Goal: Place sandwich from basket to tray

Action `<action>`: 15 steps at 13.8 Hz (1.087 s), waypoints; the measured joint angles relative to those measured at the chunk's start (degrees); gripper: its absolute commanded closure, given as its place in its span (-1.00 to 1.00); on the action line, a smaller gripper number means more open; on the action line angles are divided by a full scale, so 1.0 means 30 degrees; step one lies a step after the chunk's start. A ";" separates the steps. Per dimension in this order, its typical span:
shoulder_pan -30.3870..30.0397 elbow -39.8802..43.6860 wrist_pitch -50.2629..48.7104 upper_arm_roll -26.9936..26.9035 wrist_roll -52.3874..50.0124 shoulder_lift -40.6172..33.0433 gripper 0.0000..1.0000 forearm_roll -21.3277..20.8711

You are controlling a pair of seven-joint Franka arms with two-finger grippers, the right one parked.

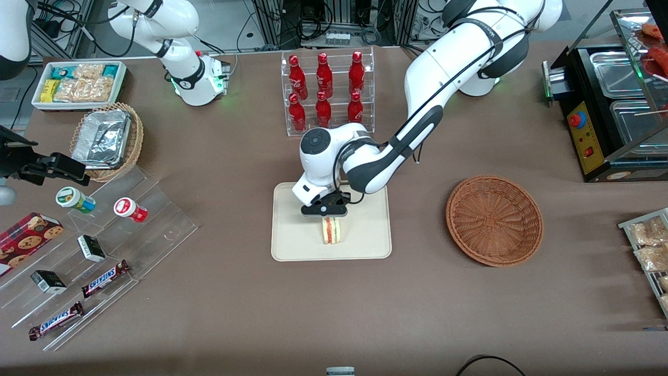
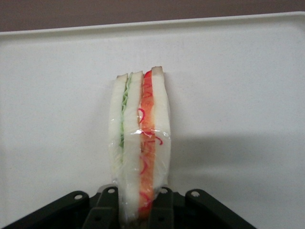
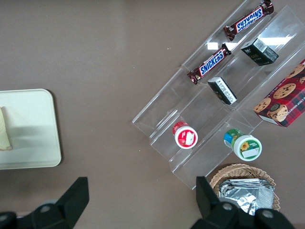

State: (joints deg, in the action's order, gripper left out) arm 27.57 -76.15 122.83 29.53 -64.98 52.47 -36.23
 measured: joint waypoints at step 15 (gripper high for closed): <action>-0.1385 0.1033 -0.6316 -0.0080 -0.0499 -0.4972 -0.98 0.3684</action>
State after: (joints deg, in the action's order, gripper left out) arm 23.42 -73.06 103.88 29.29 -66.47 37.55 -25.18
